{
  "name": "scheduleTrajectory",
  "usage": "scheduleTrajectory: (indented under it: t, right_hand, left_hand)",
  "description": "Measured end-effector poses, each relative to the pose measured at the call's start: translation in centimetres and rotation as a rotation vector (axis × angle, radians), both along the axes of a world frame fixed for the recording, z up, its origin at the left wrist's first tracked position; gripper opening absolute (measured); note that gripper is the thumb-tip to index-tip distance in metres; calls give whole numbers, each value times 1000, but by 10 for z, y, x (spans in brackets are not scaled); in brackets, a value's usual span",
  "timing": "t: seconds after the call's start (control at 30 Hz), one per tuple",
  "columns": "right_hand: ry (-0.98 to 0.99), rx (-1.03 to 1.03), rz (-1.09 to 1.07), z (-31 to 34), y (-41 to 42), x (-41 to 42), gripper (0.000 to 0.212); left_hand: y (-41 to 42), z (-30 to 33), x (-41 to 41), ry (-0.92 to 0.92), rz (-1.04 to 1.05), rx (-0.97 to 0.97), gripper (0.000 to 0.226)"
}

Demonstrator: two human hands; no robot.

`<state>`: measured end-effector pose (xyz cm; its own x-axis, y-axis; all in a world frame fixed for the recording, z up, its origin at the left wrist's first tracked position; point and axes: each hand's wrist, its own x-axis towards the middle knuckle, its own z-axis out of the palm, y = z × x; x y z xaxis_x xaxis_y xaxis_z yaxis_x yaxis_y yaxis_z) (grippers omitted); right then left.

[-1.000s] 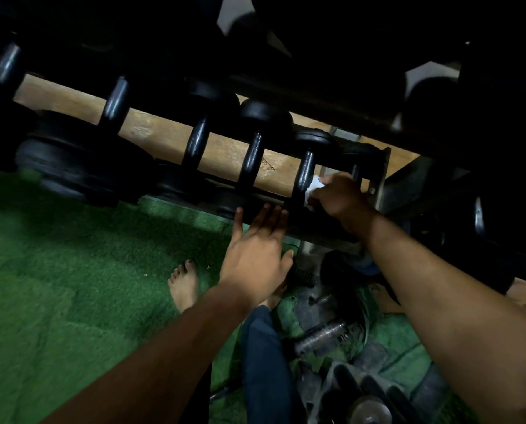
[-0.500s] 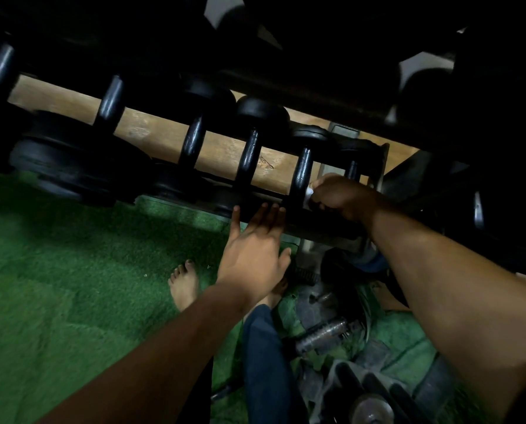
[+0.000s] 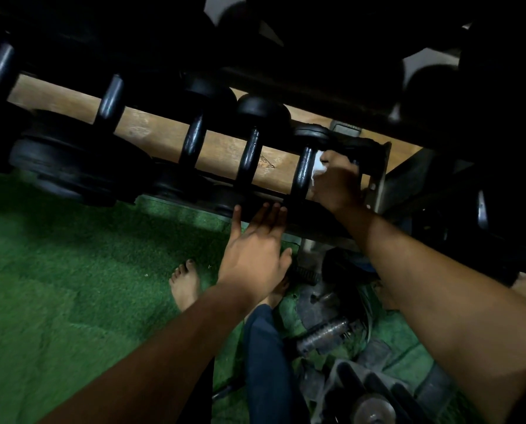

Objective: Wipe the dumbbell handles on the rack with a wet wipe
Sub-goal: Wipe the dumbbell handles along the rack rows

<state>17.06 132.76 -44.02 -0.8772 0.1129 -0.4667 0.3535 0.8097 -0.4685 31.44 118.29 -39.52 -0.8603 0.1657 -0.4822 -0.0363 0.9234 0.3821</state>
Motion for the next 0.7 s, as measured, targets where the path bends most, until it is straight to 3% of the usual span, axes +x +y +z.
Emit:
scheduleTrajectory:
  t: [0.13,0.23,0.33,0.43,0.53,0.6,0.7]
  right_hand:
    - [331,327,369,11,-4,9,38]
    - [331,376,655,11,-2,6,34]
    - [304,303,715,6,2,-3,35]
    - [374,236,484,-1,-4,0,46]
    - [407,138,208,-8,-7,6,44]
    - [197,8,-61,-15,-5,4,38]
    - [-234,-434,-437,-18,-6,-4,31]
  left_hand:
    - [1,0,1,14,16,16,75]
    - [1,1,0,7,14,3,76]
    - [1,2,-1,5,7,-3,76]
    - [1,0,0,15,11,10,76]
    - [0,0,1,29,17,16,76]
    - [1,1,1,23,18,21,75]
    - [1,1,2,23,18,24,75]
